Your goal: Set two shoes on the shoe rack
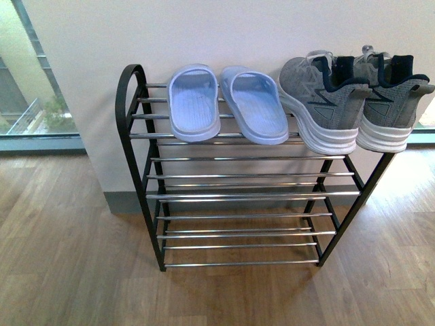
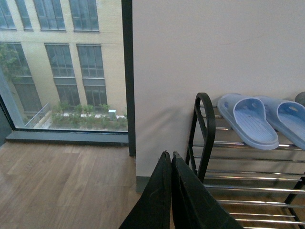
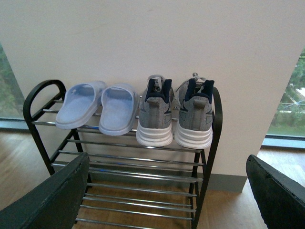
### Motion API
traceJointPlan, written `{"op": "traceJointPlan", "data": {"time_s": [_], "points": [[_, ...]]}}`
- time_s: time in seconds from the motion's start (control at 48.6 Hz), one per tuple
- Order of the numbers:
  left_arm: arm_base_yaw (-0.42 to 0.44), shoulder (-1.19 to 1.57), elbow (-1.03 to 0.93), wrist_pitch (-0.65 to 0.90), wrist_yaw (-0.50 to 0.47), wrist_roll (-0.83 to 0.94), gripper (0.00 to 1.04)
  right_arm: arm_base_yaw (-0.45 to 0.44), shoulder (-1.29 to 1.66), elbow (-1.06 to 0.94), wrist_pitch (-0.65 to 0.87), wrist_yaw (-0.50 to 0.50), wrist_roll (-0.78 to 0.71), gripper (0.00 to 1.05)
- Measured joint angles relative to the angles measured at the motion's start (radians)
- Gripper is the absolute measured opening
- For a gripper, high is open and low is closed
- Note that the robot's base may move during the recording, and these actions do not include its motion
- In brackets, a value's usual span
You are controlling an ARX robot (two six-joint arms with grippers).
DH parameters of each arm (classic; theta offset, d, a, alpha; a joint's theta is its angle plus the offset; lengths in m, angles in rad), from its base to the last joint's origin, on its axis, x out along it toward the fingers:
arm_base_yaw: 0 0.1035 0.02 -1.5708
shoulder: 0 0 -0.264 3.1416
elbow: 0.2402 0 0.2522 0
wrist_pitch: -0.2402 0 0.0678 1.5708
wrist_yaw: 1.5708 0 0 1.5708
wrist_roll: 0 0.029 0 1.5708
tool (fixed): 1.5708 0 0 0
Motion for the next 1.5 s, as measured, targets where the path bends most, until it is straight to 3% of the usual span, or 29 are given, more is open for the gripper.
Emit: {"op": "traceJointPlan", "data": {"time_s": [0.041, 0.494, 1.502], "points": [[0.000, 0.000, 0.000, 0.000, 0.000, -0.001, 0.02, 0.000, 0.000, 0.000, 0.000, 0.000, 0.000, 0.95], [0.000, 0.000, 0.000, 0.000, 0.000, 0.000, 0.96, 0.000, 0.000, 0.000, 0.000, 0.000, 0.000, 0.95], [0.000, 0.000, 0.000, 0.000, 0.000, 0.000, 0.95, 0.000, 0.000, 0.000, -0.001, 0.000, 0.000, 0.95]]}}
